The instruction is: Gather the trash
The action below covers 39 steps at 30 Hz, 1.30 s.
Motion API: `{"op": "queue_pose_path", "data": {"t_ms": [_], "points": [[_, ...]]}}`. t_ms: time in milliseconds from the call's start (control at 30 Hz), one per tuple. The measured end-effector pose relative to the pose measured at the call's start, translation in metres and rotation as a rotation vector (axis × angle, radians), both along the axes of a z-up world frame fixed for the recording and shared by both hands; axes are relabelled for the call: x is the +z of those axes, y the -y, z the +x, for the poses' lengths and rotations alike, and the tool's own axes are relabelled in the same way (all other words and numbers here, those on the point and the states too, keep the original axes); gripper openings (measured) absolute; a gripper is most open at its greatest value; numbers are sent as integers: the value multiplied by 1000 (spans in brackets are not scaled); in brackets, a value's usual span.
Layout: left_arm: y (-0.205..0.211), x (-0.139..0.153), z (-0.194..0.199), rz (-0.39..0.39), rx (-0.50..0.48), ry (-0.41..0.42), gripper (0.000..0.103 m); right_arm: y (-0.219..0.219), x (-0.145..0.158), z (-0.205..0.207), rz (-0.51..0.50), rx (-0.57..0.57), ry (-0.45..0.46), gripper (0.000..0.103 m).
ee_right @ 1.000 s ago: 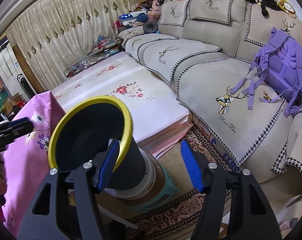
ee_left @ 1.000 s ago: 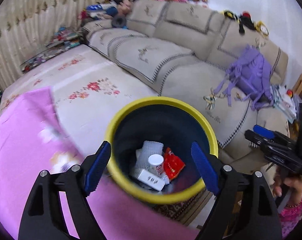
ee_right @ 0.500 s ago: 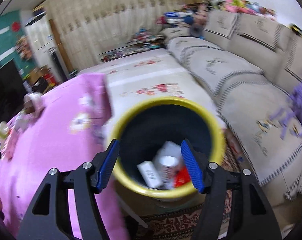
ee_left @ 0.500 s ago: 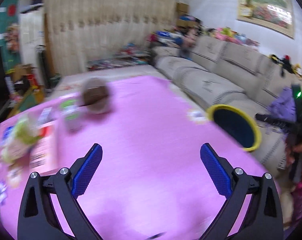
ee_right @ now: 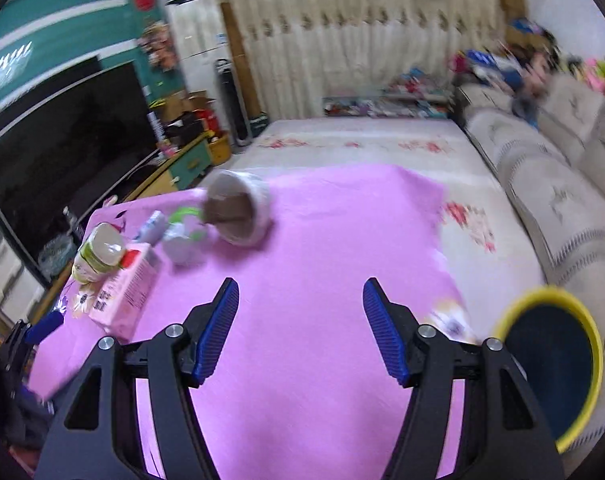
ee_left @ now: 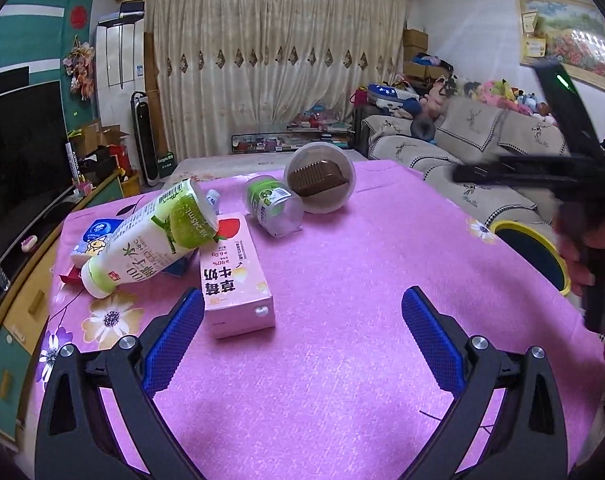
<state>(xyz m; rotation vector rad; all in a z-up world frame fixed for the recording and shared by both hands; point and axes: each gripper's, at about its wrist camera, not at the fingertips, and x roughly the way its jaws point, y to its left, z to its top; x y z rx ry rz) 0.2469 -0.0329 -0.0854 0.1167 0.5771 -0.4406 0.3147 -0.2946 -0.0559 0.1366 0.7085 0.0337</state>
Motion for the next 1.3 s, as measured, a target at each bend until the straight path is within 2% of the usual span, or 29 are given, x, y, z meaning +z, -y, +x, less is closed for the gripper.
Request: {"op": "queue_pose_path", "data": {"t_ms": [100, 267, 400, 767, 1033, 1300], "points": [[-1, 2, -3, -12, -7, -10, 97, -36, -2, 29, -40, 58, 1, 61], [3, 6, -7, -35, -4, -15, 98, -58, -16, 71, 83, 64, -31, 61], [5, 5, -8, -31, -2, -20, 98, -68, -21, 89, 107, 21, -15, 59], [16, 6, -17, -5, -14, -3, 98, -87, -30, 118, -23, 6, -2, 59], [18, 5, -16, -9, -15, -12, 98, -96, -40, 145, -92, -5, -45, 59], [20, 2, -15, -3, -28, -20, 98, -104, -53, 172, -150, -32, -130, 59]]}}
